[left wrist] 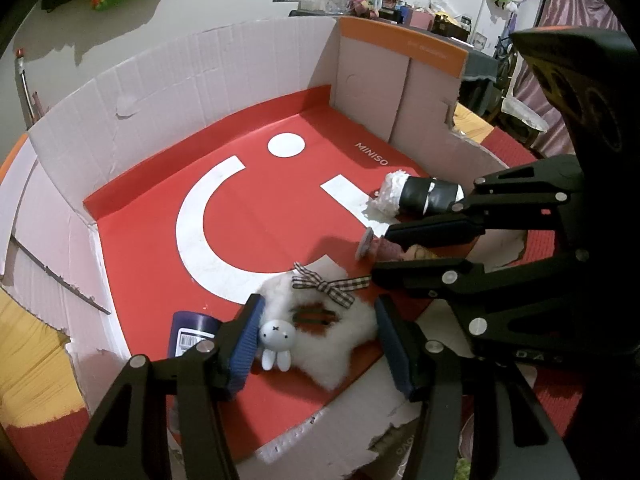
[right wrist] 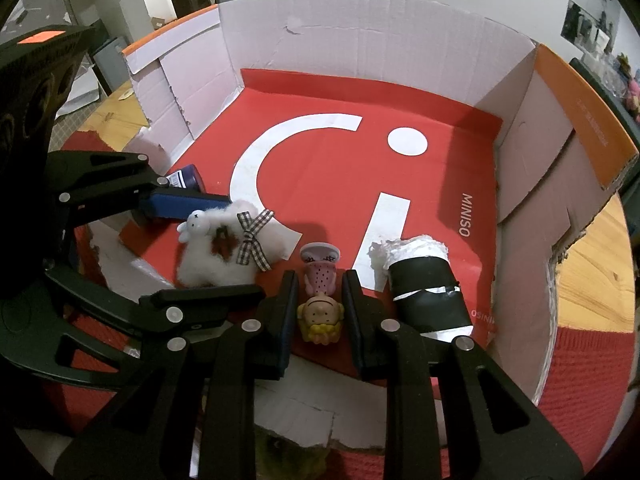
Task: Organize objects
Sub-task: 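Lower the bunny and the doll onto the box floor with both tools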
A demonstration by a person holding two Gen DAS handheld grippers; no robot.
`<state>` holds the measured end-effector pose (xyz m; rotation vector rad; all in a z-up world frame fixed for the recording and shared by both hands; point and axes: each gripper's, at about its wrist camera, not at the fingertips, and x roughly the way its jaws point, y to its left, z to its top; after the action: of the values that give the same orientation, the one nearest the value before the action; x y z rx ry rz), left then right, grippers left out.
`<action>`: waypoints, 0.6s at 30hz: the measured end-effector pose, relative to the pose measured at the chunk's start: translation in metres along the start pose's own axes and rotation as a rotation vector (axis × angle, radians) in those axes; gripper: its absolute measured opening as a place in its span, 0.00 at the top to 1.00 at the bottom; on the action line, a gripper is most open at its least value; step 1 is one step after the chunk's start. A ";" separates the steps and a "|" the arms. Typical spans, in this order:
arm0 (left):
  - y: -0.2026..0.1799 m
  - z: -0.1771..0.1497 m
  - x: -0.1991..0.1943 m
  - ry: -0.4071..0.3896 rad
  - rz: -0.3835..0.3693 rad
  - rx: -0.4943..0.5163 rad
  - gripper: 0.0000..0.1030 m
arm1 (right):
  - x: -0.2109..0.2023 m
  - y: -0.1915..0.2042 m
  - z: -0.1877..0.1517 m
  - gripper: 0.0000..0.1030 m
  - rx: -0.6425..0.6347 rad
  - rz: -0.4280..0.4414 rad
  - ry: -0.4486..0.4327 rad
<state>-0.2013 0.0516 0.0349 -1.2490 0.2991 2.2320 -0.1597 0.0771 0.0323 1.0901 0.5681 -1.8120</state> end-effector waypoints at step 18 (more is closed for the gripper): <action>0.004 0.000 -0.001 -0.006 0.001 -0.013 0.38 | 0.000 0.001 0.001 0.78 -0.016 0.002 0.002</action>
<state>-0.2031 0.0482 0.0356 -1.2487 0.2842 2.2417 -0.1593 0.0766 0.0330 1.0819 0.5814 -1.8020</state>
